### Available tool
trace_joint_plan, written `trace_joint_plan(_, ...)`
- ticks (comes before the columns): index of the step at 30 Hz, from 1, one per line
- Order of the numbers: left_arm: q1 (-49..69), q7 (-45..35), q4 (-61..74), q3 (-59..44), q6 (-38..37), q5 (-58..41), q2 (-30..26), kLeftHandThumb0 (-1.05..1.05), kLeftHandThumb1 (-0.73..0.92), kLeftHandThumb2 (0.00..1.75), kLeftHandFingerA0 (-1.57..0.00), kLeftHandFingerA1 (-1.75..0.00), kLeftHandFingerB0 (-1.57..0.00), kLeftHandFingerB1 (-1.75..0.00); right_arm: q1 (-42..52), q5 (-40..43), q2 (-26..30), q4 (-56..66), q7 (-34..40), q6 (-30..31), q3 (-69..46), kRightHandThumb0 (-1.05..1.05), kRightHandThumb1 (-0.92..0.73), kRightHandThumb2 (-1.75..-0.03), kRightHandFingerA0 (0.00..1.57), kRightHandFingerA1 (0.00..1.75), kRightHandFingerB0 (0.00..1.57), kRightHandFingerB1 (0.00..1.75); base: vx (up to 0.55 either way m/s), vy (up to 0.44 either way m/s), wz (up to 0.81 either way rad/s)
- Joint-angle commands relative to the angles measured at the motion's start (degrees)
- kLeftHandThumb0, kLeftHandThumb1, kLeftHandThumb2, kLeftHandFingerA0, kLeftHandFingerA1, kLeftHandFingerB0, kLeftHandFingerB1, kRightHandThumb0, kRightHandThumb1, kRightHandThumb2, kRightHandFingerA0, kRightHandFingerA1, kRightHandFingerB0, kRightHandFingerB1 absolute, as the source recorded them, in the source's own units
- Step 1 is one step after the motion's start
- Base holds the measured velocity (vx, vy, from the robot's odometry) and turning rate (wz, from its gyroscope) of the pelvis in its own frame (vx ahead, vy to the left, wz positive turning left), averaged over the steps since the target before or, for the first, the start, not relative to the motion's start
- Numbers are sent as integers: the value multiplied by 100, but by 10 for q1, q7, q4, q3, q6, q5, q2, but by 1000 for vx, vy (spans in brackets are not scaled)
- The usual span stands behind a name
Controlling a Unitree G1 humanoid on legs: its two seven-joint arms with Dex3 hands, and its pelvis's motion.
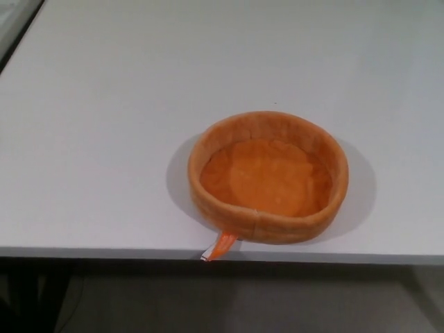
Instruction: A soft plate is kept in the center of the table close to the robot and the robot uses its left hand to pick up the plate, turns it upside down and places it back on the table
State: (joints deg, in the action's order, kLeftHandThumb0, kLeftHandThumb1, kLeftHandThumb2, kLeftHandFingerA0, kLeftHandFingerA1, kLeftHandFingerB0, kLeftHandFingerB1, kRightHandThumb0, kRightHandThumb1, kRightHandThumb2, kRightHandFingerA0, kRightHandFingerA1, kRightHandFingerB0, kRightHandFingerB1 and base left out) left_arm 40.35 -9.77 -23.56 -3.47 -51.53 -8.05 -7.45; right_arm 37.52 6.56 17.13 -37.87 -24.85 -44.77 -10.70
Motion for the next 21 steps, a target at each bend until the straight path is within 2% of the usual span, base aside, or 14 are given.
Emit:
trace_joint_plan(1, 29, -23, 86, -27, -1, -93, -3, -84, 89, 68, -22, -36, -19, -27, 0, 22, 14, -4, -29, -40, -6, -62, -84, -66, 42, 35, 26, 30, 0, 0, 0)
trace_joint_plan(6, 15, 0, 169, -66, 23, -87, -3, -90, 89, 68, -26, -35, -22, -28, -20, 18, 11, -44, -30, -57, -6, -63, -84, -66, 42, 33, 26, 30, 0, 0, 0)
trace_joint_plan(7, 2, 11, 229, -84, 45, -94, -14, -92, 89, 68, -25, -36, -22, -28, -25, 36, 6, -53, -46, -58, -8, -63, -83, -66, 43, 34, 27, 30, 0, 0, 0)
trace_joint_plan(9, -16, 14, 256, -97, 63, -99, -19, -92, 88, 67, -25, -35, -22, -28, -23, 40, 7, -47, -48, -60, -10, -62, -83, -66, 42, 34, 27, 30, 0, 0, 0)
trace_joint_plan(13, -80, 28, 330, -151, 109, -79, -58, -94, 89, 68, -25, -35, -22, -28, 11, 32, 9, 31, -34, -32, -8, -62, -84, -66, 41, 37, 27, 31, 0, 0, 0)
trace_joint_plan(15, -126, 31, 352, -176, 135, -65, -88, -92, 91, 68, -25, -35, -20, -28, -9, 28, 7, -9, -35, -45, -9, -63, -84, -66, 43, 35, 27, 31, 0, 0, 0)
trace_joint_plan(21, -204, 43, 420, -183, 213, -58, -109, -93, 88, 67, -27, -38, -23, -30, -21, 17, 9, -33, -29, -56, -10, -62, -83, -66, 43, 34, 27, 31, 0, 0, 0)
